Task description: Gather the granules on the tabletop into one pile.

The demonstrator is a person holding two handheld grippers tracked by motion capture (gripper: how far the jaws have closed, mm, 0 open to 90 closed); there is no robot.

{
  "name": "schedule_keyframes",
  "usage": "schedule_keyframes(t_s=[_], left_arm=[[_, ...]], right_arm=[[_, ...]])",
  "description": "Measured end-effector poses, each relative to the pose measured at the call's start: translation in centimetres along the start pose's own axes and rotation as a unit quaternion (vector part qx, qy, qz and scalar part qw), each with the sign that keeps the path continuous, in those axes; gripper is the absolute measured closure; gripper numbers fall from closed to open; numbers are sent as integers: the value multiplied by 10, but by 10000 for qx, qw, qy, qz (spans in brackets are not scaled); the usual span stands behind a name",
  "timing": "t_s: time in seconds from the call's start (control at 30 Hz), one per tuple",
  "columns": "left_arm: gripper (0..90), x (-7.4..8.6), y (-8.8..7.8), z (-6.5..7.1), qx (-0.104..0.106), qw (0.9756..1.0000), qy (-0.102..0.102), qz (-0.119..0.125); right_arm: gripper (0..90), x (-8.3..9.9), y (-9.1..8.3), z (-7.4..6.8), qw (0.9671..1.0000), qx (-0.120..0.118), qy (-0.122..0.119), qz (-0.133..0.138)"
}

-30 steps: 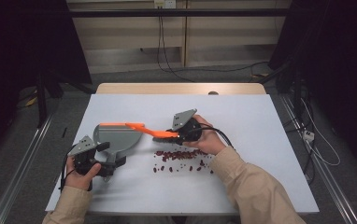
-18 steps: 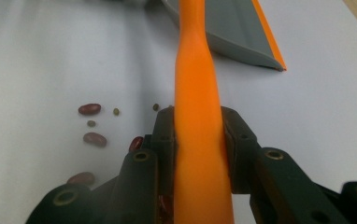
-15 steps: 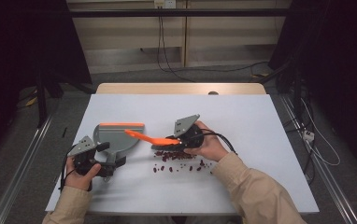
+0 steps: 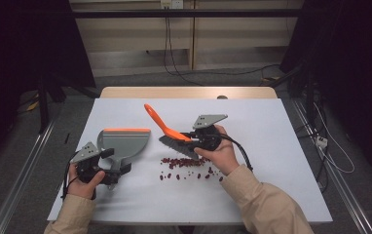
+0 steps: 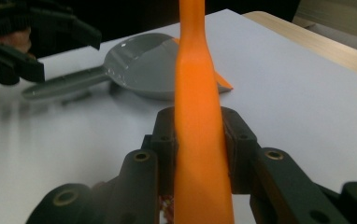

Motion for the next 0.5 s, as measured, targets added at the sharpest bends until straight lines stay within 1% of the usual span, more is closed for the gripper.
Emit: schedule_keyframes(t_s=[0.1,0.2,0.23,0.33,0.43,0.47,0.5], left_arm=[[40,0,0,0,-4,10000,0,3],[40,0,0,0,-7,10000,18,-5],[40,0,0,0,-8,10000,11,-6],[40,0,0,0,-10,10000,18,-18],[40,0,0,0,-12,10000,21,-15],[40,0,0,0,-7,10000,37,-15],[40,0,0,0,-8,10000,44,-16]], right_arm=[[710,5,1,-6,9991,27,410,80],[710,10,5,-12,9981,47,598,142],[710,12,6,-15,9974,21,703,161],[710,17,11,-22,9951,47,970,163],[710,21,16,-31,9936,57,1122,113],[710,23,18,-34,9926,50,1210,124],[710,24,20,-36,9917,2,1274,155]])
Point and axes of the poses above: each handheld gripper's, and its own axes: y roughly forward along the jaws, x roughly out of its underside, z roughly to its right, the point moved 3 cm from there along y, roughly forward along the jaws, and after that the axes turned 15 degrees about y, right-handed, at the moved point
